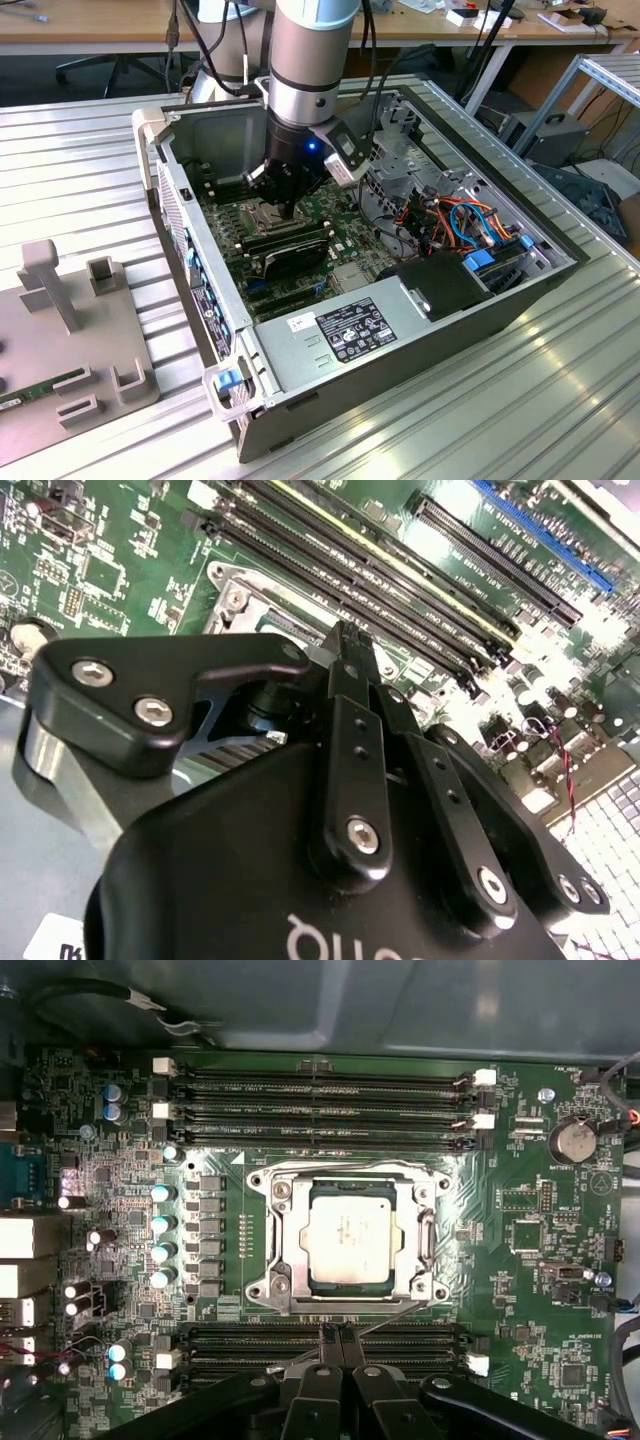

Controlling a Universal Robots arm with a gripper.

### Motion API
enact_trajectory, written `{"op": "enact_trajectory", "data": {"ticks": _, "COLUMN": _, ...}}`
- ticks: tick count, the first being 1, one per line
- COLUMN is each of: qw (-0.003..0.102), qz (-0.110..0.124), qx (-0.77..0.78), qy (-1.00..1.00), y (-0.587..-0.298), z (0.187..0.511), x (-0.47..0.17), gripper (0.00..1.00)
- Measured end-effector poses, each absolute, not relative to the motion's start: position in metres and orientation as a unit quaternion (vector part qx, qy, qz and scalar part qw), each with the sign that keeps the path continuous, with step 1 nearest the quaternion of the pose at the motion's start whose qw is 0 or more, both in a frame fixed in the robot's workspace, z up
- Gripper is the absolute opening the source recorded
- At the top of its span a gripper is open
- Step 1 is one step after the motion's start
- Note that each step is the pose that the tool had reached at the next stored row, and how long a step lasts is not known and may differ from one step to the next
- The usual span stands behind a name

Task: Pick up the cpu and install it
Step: 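Install the second cpu locking lever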

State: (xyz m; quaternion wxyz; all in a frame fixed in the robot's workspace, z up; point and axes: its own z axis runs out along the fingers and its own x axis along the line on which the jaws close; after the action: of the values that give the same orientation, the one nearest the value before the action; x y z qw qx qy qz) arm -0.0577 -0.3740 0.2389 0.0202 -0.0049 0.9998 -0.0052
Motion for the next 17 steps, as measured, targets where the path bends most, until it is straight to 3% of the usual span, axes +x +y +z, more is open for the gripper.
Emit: {"op": "enact_trajectory", "data": {"ticks": 17, "qw": 0.020, "qz": -0.007, "qx": -0.005, "qy": 1.000, "y": -0.374, "z": 0.220, "x": -0.064, "gripper": 0.11}}
